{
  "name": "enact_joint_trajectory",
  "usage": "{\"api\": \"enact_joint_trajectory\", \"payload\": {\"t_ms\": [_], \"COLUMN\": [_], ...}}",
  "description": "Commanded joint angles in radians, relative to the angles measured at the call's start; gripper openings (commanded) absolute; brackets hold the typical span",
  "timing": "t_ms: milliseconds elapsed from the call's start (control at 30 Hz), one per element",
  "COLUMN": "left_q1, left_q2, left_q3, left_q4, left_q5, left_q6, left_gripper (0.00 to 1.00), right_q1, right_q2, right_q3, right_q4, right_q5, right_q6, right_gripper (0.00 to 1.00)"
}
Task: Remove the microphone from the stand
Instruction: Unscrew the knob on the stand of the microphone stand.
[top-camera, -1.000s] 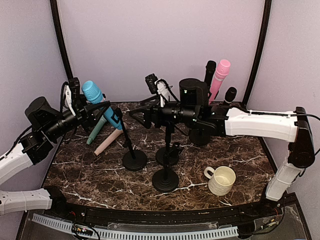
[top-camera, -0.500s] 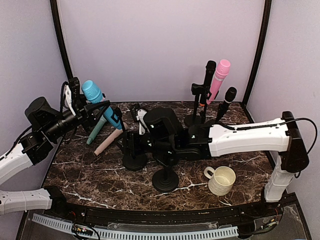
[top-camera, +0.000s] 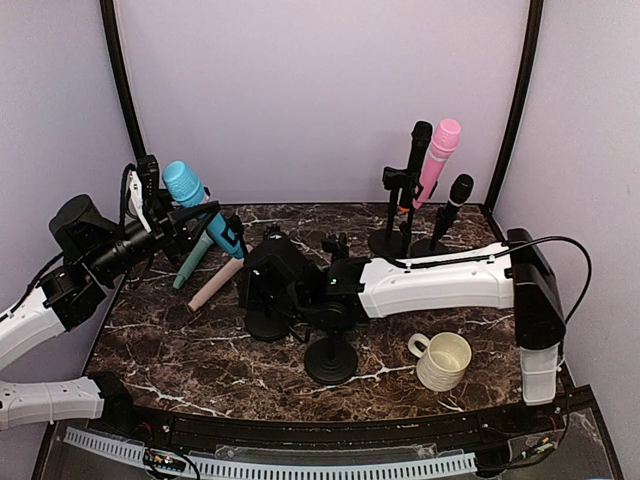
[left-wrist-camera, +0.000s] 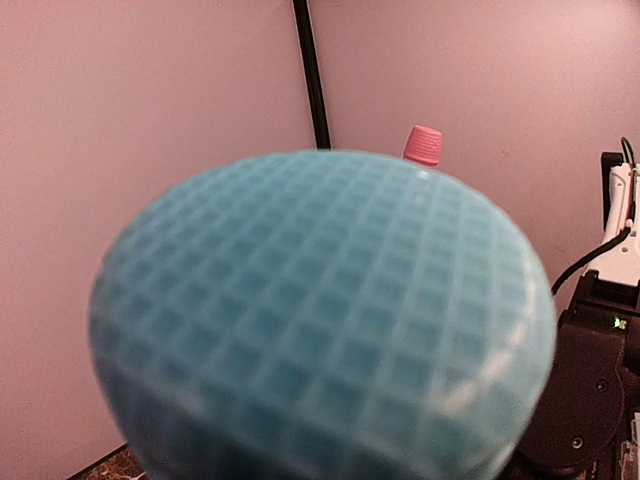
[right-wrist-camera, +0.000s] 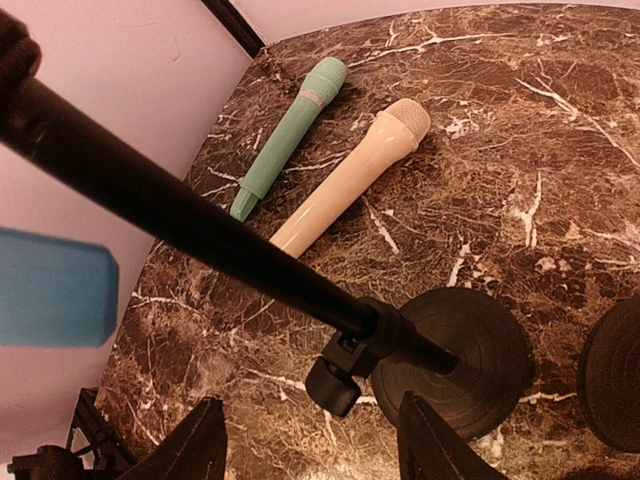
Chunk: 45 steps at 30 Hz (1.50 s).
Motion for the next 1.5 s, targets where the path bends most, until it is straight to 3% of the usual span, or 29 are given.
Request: {"api": "enact_joint_trajectory", "payload": {"t_ms": [0,267,467,733,1133,1467], "left_q1": [-0.004,-0.006,-0.006,-0.008,-0.009,-0.01], "left_q2": [-0.022,-0.022,-0.019,-0.013,-0.012,-0.009], "left_q3": [-0.005,-0.005,-0.005,-0.005,-0.005,-0.004], "left_q4": [0.045,0.044,0.044,0.044,0.044,0.039], "left_q5": [-0.008,-0.01,-0.009,-0.006,-0.006,-0.012], "left_q6": [-0.002,0.0,0.001,-0.001,0.0,0.006], "left_gripper": [0.11,0.11,0.11,0.11,0.11,0.11], "right_q1": [-0.009,-0.012,-0.013,-0.013,-0.017,-0.014], "right_q2": [0.06,0.072,0.089,0.116,0.138,0.126], "right_q3": [0.105,0.088,0.089,0.09,0.1,0.118], "right_q4": [-0.047,-0.052,-0.023,-0.004,-0.006,-0.057], "right_q5": [0.091,0.115,0.083,0.024,0.042,0.118], "right_q6": [0.031,0.091,0.097,0.107,0.102,0.034], "right_gripper": [0.57,0.52,0.41,0.4,0.23,0.02]}}
